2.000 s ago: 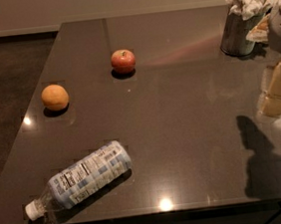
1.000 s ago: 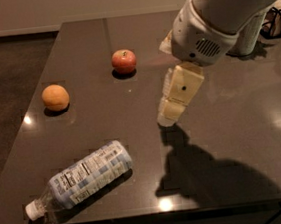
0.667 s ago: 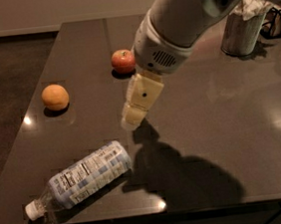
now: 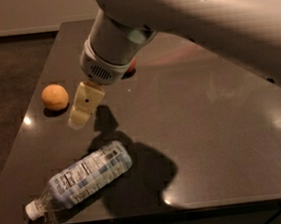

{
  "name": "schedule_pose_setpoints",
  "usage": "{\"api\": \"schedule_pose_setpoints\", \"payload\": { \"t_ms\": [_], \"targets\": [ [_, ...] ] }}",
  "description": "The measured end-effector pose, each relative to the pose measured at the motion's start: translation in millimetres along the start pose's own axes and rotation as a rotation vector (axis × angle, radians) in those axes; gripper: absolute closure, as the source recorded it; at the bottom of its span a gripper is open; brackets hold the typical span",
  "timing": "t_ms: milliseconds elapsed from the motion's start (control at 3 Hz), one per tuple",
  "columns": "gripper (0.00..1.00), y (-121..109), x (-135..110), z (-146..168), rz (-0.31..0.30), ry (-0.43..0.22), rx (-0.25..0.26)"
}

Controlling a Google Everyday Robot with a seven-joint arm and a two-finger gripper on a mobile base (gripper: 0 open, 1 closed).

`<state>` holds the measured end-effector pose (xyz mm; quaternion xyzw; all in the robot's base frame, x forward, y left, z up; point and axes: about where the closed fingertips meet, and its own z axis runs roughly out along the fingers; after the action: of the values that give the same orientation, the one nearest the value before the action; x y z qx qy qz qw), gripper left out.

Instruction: Move orange near apple

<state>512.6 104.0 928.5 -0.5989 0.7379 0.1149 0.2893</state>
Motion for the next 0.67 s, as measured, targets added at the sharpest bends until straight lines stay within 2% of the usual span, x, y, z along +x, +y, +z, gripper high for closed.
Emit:
{"api": "schedule_pose_setpoints", "payload": {
  "t_ms": [333,667],
  "targets": [
    [0.00,-10,-21,42,0.047,0.005,-0.016],
    [0.00,-16,-32,79,0.078,0.022,-0.044]
  ]
}}
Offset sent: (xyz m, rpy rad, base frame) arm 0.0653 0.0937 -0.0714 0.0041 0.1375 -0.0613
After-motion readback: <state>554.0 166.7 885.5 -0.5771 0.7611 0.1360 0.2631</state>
